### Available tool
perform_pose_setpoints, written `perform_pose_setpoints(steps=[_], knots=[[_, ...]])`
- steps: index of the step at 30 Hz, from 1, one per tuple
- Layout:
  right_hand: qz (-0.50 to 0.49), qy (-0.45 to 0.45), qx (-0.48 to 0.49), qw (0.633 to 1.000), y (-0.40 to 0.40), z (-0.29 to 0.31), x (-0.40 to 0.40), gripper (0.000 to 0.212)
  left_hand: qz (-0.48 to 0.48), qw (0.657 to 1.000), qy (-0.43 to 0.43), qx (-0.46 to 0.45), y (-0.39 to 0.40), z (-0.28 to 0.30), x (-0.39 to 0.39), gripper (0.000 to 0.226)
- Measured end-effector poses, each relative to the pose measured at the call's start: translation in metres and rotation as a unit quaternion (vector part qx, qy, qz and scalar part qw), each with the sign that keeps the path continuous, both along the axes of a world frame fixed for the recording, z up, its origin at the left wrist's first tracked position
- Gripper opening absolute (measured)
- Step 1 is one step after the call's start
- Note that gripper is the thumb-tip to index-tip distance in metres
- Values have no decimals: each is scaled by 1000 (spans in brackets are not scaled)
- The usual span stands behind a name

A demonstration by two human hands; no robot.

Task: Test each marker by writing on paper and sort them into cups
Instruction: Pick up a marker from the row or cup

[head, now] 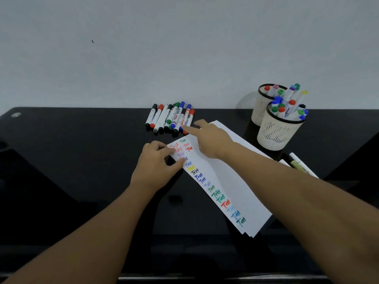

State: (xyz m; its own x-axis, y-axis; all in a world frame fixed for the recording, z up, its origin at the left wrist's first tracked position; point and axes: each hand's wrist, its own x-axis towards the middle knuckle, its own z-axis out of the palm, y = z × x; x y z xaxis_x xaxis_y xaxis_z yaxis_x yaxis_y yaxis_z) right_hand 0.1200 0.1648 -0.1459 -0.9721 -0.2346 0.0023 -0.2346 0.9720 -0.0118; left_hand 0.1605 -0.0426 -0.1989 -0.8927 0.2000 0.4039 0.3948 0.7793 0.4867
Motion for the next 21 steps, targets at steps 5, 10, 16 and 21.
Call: perform_pose_setpoints(steps=[5,10,16,21], knots=[[3,24,49,999,-12,-1,-8,67,2,1000,-4,2,1,0,-1,57],[-9,99,9,995,-11,-1,-7,29,3,1000,-11,0,2,1,-1,60],[-21,172,-91,981,-9,2,4,19,4,1000,-29,-8,2,4,0,62],[-56,270,-366,889,-10,8,44,10,-2,1000,-28,3,3,9,3,65]])
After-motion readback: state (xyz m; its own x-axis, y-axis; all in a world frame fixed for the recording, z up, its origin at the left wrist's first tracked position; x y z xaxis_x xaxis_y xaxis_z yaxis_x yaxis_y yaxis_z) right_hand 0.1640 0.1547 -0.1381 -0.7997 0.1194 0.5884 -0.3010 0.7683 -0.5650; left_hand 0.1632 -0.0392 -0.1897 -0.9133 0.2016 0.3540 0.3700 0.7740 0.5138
